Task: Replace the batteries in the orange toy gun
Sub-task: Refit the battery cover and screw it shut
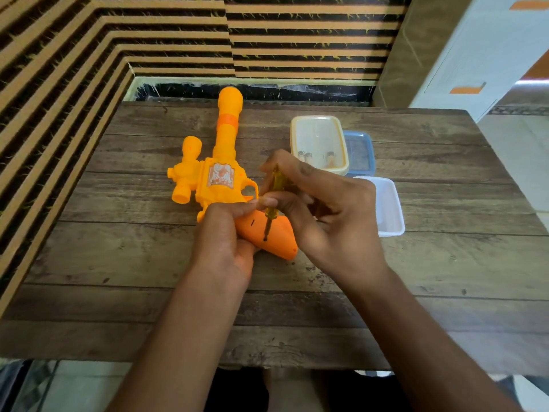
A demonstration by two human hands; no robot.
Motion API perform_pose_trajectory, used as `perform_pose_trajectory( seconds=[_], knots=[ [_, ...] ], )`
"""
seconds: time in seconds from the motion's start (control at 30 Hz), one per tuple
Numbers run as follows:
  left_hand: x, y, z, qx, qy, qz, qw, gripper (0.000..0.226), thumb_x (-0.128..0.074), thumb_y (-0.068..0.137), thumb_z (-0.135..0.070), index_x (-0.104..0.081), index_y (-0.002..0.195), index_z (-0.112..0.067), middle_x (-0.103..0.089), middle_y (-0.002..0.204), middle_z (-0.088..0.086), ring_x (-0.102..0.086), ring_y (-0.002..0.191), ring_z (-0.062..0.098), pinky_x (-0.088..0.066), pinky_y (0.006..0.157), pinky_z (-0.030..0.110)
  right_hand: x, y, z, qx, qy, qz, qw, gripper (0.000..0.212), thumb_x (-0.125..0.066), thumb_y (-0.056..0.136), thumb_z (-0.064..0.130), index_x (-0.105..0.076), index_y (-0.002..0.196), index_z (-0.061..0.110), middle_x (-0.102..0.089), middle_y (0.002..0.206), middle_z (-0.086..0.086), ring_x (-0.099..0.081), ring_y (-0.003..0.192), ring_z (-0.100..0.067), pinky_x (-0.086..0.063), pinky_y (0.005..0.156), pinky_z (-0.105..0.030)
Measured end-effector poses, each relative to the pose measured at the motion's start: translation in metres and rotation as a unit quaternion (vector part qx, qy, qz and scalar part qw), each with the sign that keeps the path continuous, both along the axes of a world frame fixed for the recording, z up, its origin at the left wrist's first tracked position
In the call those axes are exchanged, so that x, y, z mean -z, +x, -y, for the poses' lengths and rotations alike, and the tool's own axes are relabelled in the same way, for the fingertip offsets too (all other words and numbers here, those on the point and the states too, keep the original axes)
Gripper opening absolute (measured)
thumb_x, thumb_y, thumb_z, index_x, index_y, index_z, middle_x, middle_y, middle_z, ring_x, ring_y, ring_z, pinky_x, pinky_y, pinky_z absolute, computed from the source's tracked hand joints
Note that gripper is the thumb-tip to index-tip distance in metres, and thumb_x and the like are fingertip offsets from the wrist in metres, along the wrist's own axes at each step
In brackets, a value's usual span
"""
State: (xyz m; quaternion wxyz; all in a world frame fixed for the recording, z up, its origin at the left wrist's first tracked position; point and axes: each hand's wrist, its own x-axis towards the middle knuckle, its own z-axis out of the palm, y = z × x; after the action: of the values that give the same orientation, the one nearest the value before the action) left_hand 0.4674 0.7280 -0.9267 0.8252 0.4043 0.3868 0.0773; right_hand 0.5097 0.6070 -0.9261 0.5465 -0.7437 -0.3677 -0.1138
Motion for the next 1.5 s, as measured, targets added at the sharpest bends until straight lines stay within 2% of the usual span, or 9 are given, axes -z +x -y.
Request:
perform_pose_trajectory(
  seconds=[0.2, 0.27, 0.4, 0.57, 0.67, 0.9, 1.1, 1.27, 1.5],
  knots=[
    [-0.001, 0.000, 0.000, -0.018, -0.020, -0.005, 1.000, 0.052, -0.056, 0.092, 0.001, -0.076, 0.047, -0.018, -0.075, 0.067, 0.001, -0.066, 0.097, 0.028, -0.050, 0.104, 0.055, -0.003, -0.004, 0.000, 0.044, -0.013, 0.032, 0.998, 0.028, -0.080, 0.088, -0.003, -0.077, 0.113, 0.010, -0.044, 0.071, 0.027, -0.045, 0.058, 0.001, -0.045, 0.060, -0.019],
    [-0.006, -0.003, 0.001, -0.041, -0.026, -0.003, 0.999, 0.020, -0.065, 0.075, -0.005, -0.082, 0.069, -0.015, -0.079, 0.092, 0.012, -0.067, 0.108, 0.036, -0.053, 0.101, 0.057, -0.001, -0.008, -0.002, 0.046, -0.016, 0.042, 0.998, 0.029, -0.079, 0.087, -0.005, -0.077, 0.113, 0.009, -0.047, 0.073, 0.024, -0.046, 0.061, 0.007, -0.042, 0.064, -0.013],
    [-0.004, -0.006, 0.001, -0.051, -0.007, -0.004, 0.999, 0.067, -0.063, 0.047, -0.009, -0.069, 0.114, -0.004, -0.069, 0.112, 0.022, -0.067, 0.108, 0.037, -0.057, 0.082, 0.045, 0.002, -0.010, -0.004, 0.024, -0.010, 0.048, 0.998, 0.026, -0.077, 0.088, -0.008, -0.077, 0.112, 0.003, -0.057, 0.081, 0.017, -0.050, 0.071, 0.014, -0.042, 0.072, -0.010],
    [-0.004, -0.003, -0.001, -0.032, -0.028, -0.009, 0.999, 0.052, -0.066, 0.066, -0.004, -0.072, 0.118, -0.005, -0.075, 0.116, 0.017, -0.073, 0.099, 0.028, -0.061, 0.085, 0.044, 0.003, -0.008, 0.005, -0.087, 0.064, -0.051, 0.993, 0.019, -0.061, 0.100, -0.003, -0.071, 0.116, 0.000, -0.073, 0.100, -0.020, -0.073, 0.088, -0.038, -0.056, 0.079, -0.053],
    [0.005, 0.000, -0.008, -0.032, -0.042, -0.025, 0.998, 0.045, -0.061, 0.082, 0.003, -0.070, 0.125, -0.003, -0.074, 0.097, 0.013, -0.070, 0.087, 0.025, -0.058, 0.079, 0.042, 0.002, -0.006, 0.010, -0.125, 0.099, -0.123, 0.980, 0.023, -0.055, 0.103, -0.006, -0.067, 0.121, 0.000, -0.073, 0.116, -0.022, -0.076, 0.102, -0.037, -0.058, 0.090, -0.061],
    [0.009, 0.003, -0.008, -0.044, -0.045, -0.031, 0.998, 0.047, -0.061, 0.085, 0.005, -0.066, 0.129, -0.009, -0.074, 0.124, 0.018, -0.070, 0.115, 0.036, -0.053, 0.100, 0.059, 0.001, -0.004, 0.006, -0.127, 0.095, -0.156, 0.975, 0.031, -0.061, 0.099, -0.009, -0.071, 0.119, 0.013, -0.076, 0.101, -0.009, -0.072, 0.093, -0.043, -0.057, 0.079, -0.062],
    [0.009, 0.005, -0.009, -0.036, -0.048, -0.045, 0.997, 0.046, -0.064, 0.086, 0.005, -0.067, 0.130, -0.009, -0.074, 0.122, 0.019, -0.071, 0.112, 0.036, -0.054, 0.097, 0.056, 0.001, -0.001, 0.006, -0.107, 0.080, -0.151, 0.979, 0.029, -0.064, 0.100, -0.003, -0.073, 0.115, 0.020, -0.066, 0.084, -0.034, -0.060, 0.068, -0.062, -0.050, 0.054, -0.060],
    [0.011, 0.004, -0.011, -0.037, -0.053, -0.050, 0.997, 0.036, -0.061, 0.089, 0.005, -0.069, 0.121, -0.010, -0.074, 0.117, 0.017, -0.072, 0.099, 0.033, -0.058, 0.081, 0.047, 0.001, -0.003, 0.003, -0.077, 0.051, -0.088, 0.992, 0.036, -0.071, 0.097, 0.000, -0.071, 0.123, 0.025, -0.064, 0.063, -0.016, -0.060, 0.054, -0.044, -0.050, 0.056, -0.049],
    [0.005, 0.003, -0.006, -0.031, -0.058, -0.025, 0.998, 0.023, -0.055, 0.093, 0.005, -0.072, 0.091, -0.010, -0.074, 0.087, 0.009, -0.067, 0.083, 0.028, -0.054, 0.093, 0.054, 0.003, -0.005, 0.002, -0.005, 0.012, -0.037, 0.999, 0.037, -0.074, 0.095, 0.005, -0.070, 0.124, 0.030, -0.060, 0.057, -0.016, -0.057, 0.052, -0.034, -0.052, 0.057, -0.043]
  ],
)
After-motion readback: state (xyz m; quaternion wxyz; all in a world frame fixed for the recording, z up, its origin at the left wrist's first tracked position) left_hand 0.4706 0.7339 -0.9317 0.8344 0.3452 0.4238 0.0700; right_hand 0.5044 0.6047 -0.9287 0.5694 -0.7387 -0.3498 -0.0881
